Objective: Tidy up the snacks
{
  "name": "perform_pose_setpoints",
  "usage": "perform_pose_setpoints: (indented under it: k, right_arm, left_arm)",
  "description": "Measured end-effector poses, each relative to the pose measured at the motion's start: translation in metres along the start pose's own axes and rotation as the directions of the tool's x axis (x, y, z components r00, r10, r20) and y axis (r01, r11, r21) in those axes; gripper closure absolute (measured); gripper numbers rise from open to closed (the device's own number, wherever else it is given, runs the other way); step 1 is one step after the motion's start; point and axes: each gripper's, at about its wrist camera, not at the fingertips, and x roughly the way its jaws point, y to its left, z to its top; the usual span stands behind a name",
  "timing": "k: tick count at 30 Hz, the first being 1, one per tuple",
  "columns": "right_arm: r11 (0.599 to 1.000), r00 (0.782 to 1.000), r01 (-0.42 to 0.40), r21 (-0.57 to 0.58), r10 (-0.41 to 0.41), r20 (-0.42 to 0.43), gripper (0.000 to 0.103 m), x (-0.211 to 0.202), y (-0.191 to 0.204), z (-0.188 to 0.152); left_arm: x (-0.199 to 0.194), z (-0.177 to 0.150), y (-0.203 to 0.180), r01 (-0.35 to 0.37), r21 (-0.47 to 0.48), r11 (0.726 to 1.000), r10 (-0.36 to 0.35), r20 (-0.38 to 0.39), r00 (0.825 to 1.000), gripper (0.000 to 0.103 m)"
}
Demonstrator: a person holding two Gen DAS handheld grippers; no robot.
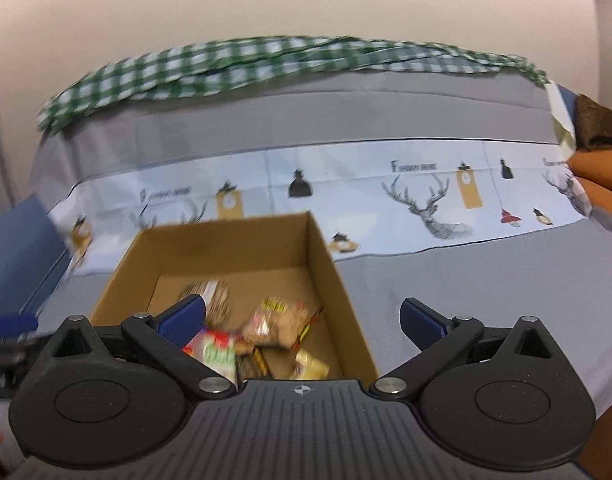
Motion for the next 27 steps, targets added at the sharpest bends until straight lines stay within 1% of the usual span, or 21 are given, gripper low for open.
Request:
perform_pose_setpoints:
  k: [2, 3, 5, 7, 8, 10, 12, 15, 19, 27]
  right_arm:
    - [1.000, 1.000, 0.000, -0.014, 0.000, -0.028, 0.001, -0.005, 0.000, -0.015]
    - [1.000, 0.999, -0.003, -0.001, 0.003, -0.039, 0.001, -0.007, -0.001, -0.023]
    - [0.999, 1.000, -0.008, 0.045, 0.009, -0.023, 0.001, -0.012, -0.004, -0.033]
    - [0.997, 1.000, 0.012, 0.076, -0.012, 0.000, 0.001, -0.010, -0.003, -0.039]
    - [0.997, 1.000, 0.012, 0.074, -0.012, -0.009, 0.001, -0.006, -0.001, -0.038]
    - [0.998, 0.999, -0.016, 0.062, 0.018, -0.034, 0.001, 0.001, 0.004, -0.036]
    - [0.998, 0.998, -0.038, 0.041, 0.040, -0.053, 0.001, 0.008, 0.010, -0.036]
    - [0.998, 0.997, -0.043, 0.046, 0.045, -0.063, 0.001, 0.013, 0.013, -0.034]
    - [0.996, 0.995, -0.059, 0.062, 0.063, -0.077, 0.001, 0.018, 0.014, -0.034]
    - [0.997, 0.995, -0.060, 0.057, 0.064, -0.079, 0.001, 0.018, 0.013, -0.034]
  left_arm:
    - [-0.004, -0.006, -0.003, -0.024, 0.000, 1.000, 0.024, -0.027, 0.999, 0.000]
    - [-0.005, -0.009, -0.005, -0.029, 0.003, 1.000, 0.029, -0.044, 0.999, 0.000]
    - [-0.003, -0.014, -0.008, -0.021, 0.009, 1.000, 0.021, -0.078, 0.997, 0.000]
    - [0.000, -0.017, -0.011, -0.020, 0.032, 0.999, 0.023, -0.092, 0.996, 0.000]
    - [0.002, -0.017, -0.011, -0.034, 0.045, 0.998, 0.038, -0.092, 0.995, 0.000]
    - [0.006, -0.018, -0.009, -0.058, 0.052, 0.997, 0.063, -0.093, 0.994, 0.000]
    - [0.008, -0.017, -0.005, -0.073, 0.041, 0.996, 0.077, -0.100, 0.992, 0.000]
    - [0.012, -0.017, -0.001, -0.094, 0.027, 0.995, 0.096, -0.123, 0.988, 0.000]
    - [0.015, -0.016, -0.002, -0.103, 0.024, 0.994, 0.105, -0.134, 0.985, 0.000]
    - [0.018, -0.018, -0.006, -0.099, 0.027, 0.995, 0.102, -0.142, 0.985, 0.000]
